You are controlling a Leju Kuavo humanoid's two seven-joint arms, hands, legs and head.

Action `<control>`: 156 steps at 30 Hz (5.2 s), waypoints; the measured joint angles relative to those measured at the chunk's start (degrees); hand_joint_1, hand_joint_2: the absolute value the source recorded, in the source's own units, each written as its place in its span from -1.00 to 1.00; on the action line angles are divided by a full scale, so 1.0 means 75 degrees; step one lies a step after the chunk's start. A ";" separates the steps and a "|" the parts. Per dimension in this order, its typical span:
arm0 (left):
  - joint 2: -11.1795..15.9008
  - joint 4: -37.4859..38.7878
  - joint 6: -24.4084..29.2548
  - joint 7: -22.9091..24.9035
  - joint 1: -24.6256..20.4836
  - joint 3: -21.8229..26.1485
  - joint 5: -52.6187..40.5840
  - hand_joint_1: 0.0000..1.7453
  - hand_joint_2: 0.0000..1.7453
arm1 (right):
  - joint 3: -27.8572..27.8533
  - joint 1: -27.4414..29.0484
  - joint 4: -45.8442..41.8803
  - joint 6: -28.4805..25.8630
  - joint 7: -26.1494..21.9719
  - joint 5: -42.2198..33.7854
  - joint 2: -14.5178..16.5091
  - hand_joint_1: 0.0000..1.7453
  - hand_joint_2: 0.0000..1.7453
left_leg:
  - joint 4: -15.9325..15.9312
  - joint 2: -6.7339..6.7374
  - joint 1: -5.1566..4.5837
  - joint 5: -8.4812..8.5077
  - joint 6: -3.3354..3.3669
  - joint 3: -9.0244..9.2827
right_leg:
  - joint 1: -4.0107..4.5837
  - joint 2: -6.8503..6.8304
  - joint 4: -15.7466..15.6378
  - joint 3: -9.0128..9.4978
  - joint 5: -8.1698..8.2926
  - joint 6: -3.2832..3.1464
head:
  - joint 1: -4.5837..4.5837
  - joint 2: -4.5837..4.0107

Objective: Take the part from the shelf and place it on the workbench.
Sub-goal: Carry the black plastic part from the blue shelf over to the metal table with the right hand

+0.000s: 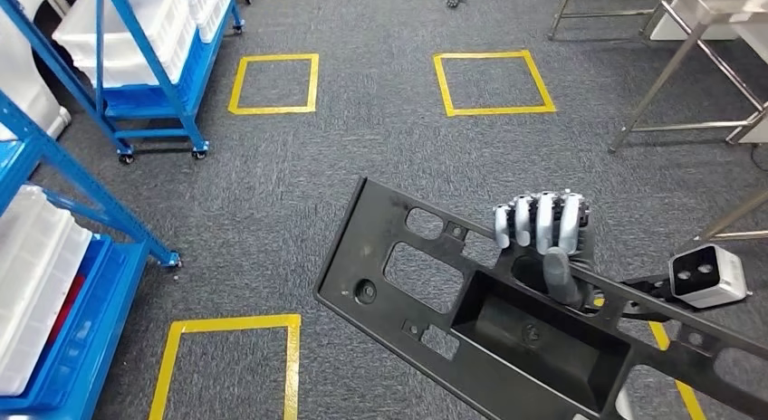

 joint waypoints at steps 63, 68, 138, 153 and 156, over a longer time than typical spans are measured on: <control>0.1151 -0.0003 0.0218 0.0238 0.0097 -0.0244 -0.0731 -1.00 1.00 | -0.0756 0.1012 -0.0247 0.0699 -0.0945 -0.0035 0.0772 0.76 1.00 | 0.0708 -0.0181 0.0087 -0.0317 -0.0146 -0.0257 | -0.0033 0.0134 -0.0075 0.0038 0.0067 -0.0011 | 0.0025 -0.0001; 0.1343 -0.0002 0.0143 0.0213 0.0180 -0.0340 -0.0909 -1.00 1.00 | -0.0888 0.1168 -0.0066 0.0862 -0.1084 -0.0152 0.0898 0.76 1.00 | 0.0030 -0.0388 0.0141 0.0433 -0.0193 -0.0136 | -0.0054 0.0616 0.0090 0.0033 -0.0033 0.0052 | 0.0023 0.0000; 0.0159 -0.0001 -0.0340 0.0075 0.0100 -0.0032 -0.0377 -1.00 1.00 | -0.0057 -0.0503 -0.0291 -0.0247 -0.0095 0.1099 0.0580 0.76 1.00 | -0.0876 -0.0225 0.0128 0.0789 0.0191 0.0167 | -0.0057 0.0142 0.1053 -0.0455 -0.0577 0.0372 | 0.0083 0.0000; 0.0075 -0.0001 -0.0213 0.0266 0.0058 -0.0015 -0.0469 -1.00 1.00 | 0.0041 -0.1069 -0.0079 -0.0825 -0.0045 0.1159 0.0243 0.76 1.00 | -0.0186 -0.0193 0.0146 0.0290 -0.0151 -0.0082 | -0.0125 0.0035 0.0130 -0.0127 0.0036 0.0091 | 0.0039 0.0000; 0.0075 -0.0001 -0.0201 0.0286 0.0061 -0.0014 -0.0483 -1.00 1.00 | 0.0040 -0.1137 0.0021 -0.0864 0.0013 0.1132 0.0168 0.76 1.00 | 0.1202 -0.0204 0.0142 -0.0264 -0.0164 -0.0752 | -0.0073 0.0044 0.0146 -0.0124 0.0014 0.0023 | 0.0005 0.0000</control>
